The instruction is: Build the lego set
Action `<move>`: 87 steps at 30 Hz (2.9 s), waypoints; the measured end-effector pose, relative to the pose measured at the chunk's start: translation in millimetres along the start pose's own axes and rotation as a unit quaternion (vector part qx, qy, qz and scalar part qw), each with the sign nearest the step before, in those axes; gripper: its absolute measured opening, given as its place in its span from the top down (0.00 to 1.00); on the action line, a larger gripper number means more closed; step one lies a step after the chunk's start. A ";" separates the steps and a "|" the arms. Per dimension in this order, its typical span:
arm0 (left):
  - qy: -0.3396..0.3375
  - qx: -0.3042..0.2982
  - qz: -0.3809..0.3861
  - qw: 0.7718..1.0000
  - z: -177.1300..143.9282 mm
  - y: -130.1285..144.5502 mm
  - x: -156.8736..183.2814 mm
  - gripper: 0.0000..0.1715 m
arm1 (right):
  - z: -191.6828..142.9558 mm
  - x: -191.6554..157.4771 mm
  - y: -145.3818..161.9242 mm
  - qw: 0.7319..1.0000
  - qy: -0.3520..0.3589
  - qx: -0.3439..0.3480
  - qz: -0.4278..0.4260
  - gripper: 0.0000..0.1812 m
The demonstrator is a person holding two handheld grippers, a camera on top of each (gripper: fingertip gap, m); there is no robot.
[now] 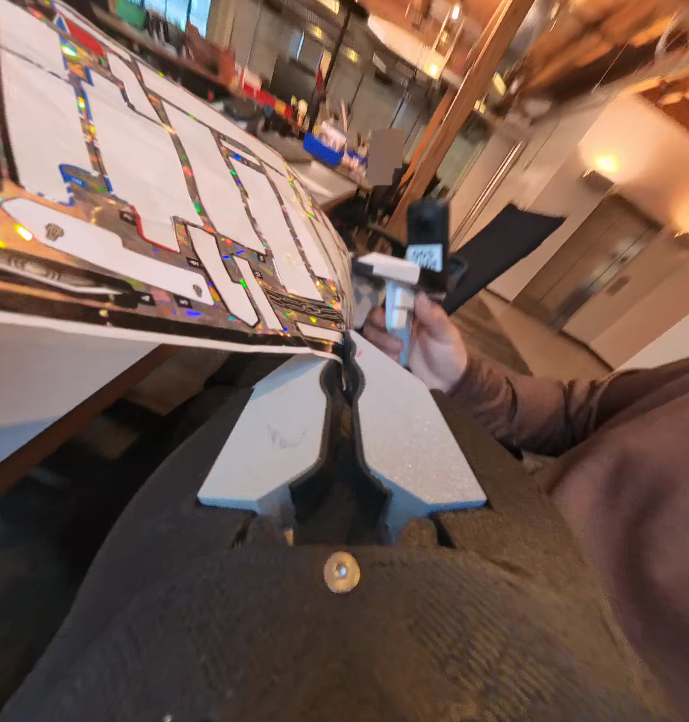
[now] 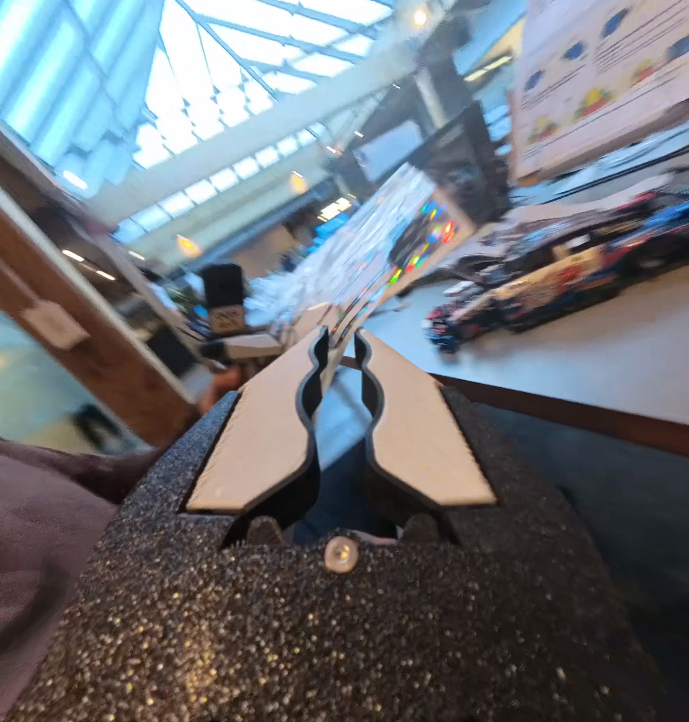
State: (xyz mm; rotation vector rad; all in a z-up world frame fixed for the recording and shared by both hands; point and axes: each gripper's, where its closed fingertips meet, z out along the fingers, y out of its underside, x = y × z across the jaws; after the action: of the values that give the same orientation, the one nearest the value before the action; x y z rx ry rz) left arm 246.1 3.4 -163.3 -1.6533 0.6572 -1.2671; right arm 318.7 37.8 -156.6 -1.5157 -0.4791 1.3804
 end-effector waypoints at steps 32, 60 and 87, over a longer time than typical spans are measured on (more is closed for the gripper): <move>0.144 -0.300 -0.018 0.943 -21.7 96.5 26.0 1.00 | 32.1 -47.5 143.9 0.750 -0.105 -0.392 -0.523 0.84; -0.025 -0.203 0.027 0.978 -3.4 51.5 10.3 0.91 | 42.3 -25.7 109.4 0.837 -0.014 -0.327 -0.439 1.00; -0.060 -0.159 0.048 0.984 4.4 47.9 2.5 1.00 | 45.4 -23.4 97.2 0.774 0.042 -0.288 -0.562 0.98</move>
State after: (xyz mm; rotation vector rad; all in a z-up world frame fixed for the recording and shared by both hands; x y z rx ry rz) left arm 256.5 -17.9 -205.2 -1.9150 0.8896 -1.0239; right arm 240.3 -5.3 -220.2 -1.2874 -1.5451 0.1900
